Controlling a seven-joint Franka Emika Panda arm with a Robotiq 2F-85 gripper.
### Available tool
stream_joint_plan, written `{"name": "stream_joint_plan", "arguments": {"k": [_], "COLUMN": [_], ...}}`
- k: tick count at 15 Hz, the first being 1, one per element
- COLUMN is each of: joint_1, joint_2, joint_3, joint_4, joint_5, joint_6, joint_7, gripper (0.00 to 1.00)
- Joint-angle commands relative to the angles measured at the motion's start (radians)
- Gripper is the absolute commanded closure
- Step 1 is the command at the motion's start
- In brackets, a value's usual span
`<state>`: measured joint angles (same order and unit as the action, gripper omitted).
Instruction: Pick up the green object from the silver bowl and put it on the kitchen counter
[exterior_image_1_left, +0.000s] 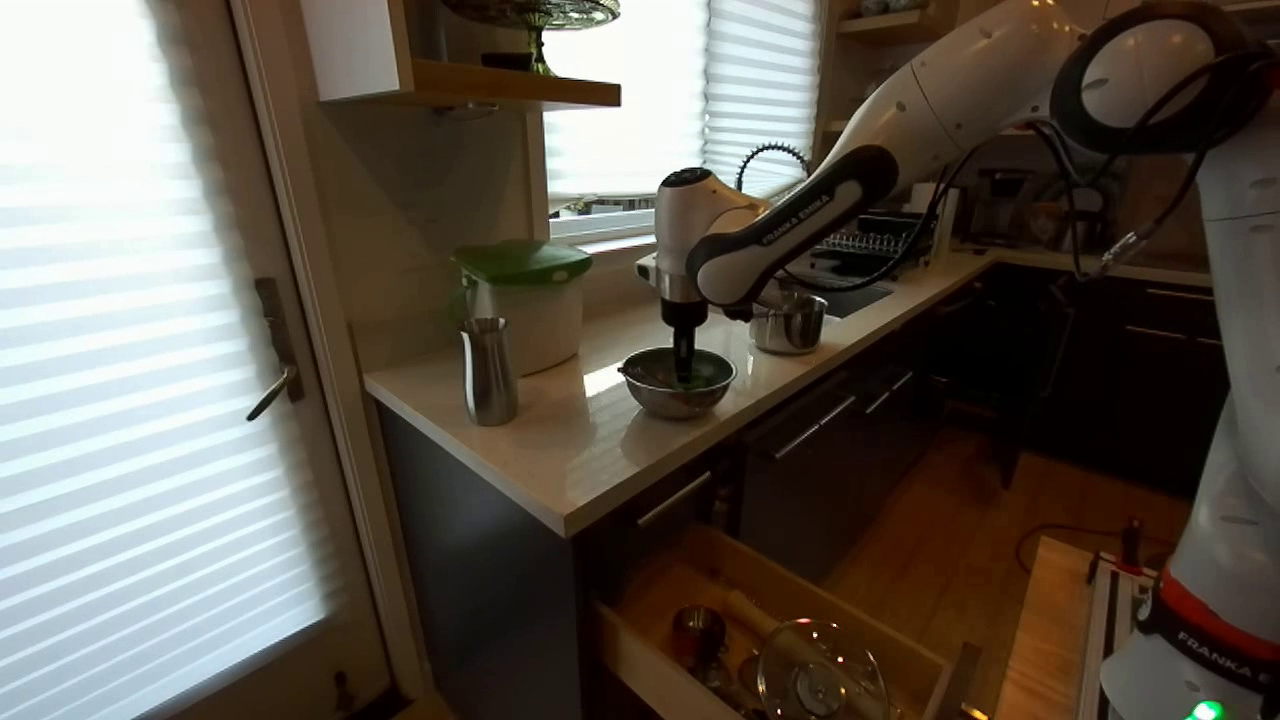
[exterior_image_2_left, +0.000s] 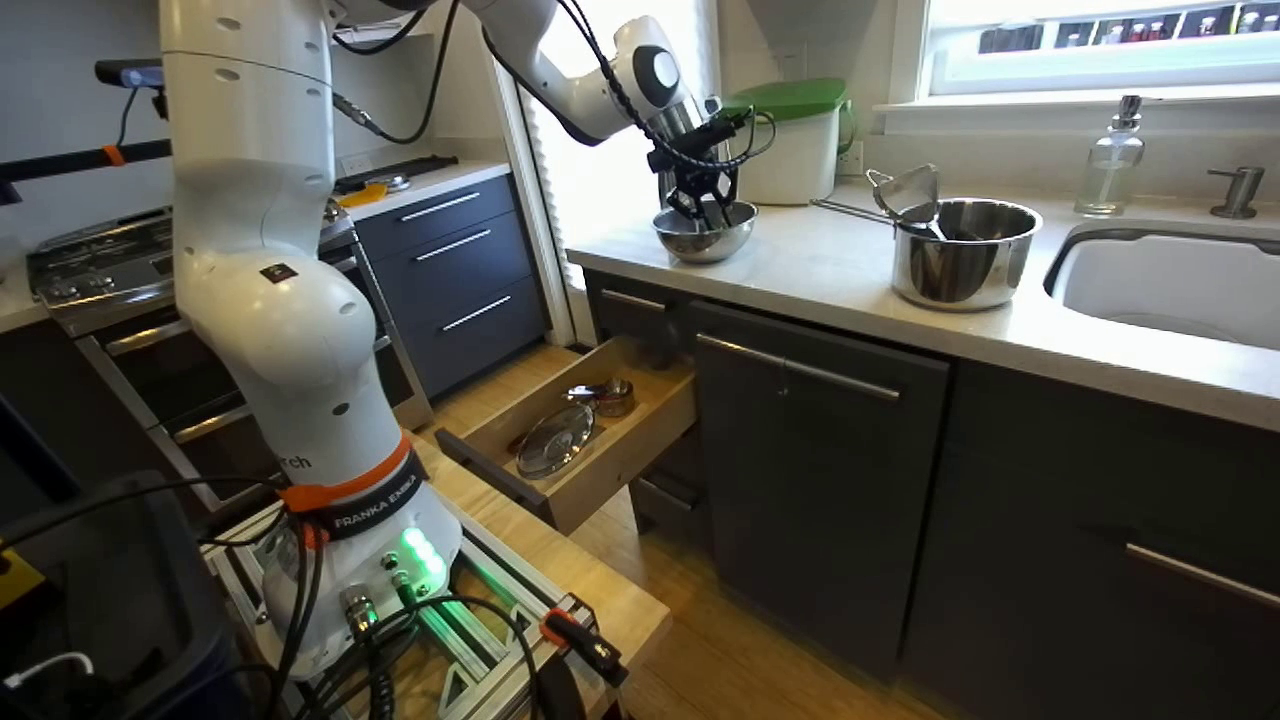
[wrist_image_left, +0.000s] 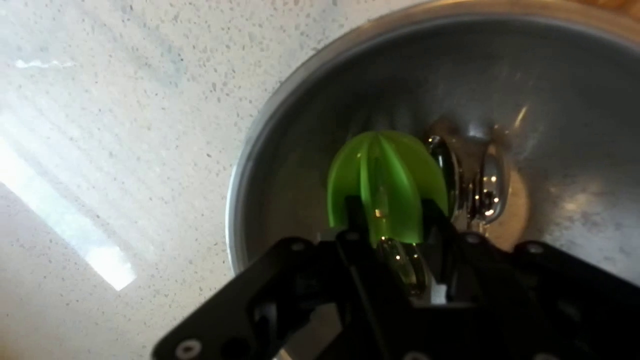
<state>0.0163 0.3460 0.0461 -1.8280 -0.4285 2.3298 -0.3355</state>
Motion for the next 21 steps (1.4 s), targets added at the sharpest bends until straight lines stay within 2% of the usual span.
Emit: {"name": "stream_joint_plan", "arguments": {"k": [1,5,7,10,15,17,21], "joint_1": [0.025,0.041,0.026,-0.003,-0.018,-0.021,-0.026], "joint_2": [-0.078,-0.191,-0.211,-0.18,-0.048,0.005,0.098], "joint_3": [-0.005,-0.024,-0.045,-0.092,-0.193,-0.209,-0.206], "joint_4": [-0.03,-0.074,-0.073,-0.054,0.021,0.054,0.125], "joint_5": [-0.004,-0.07,-0.101,-0.135,-0.187,-0.138,-0.046], "joint_6": [-0.033,0.007,0.06,0.148,0.308,0.332,0.288], "joint_7": [0.005,0.074,0.186,0.323,0.584,0.591,0.536], "gripper": [0.92,0.92,0.92,0.92,0.92,0.92,0.92]}}
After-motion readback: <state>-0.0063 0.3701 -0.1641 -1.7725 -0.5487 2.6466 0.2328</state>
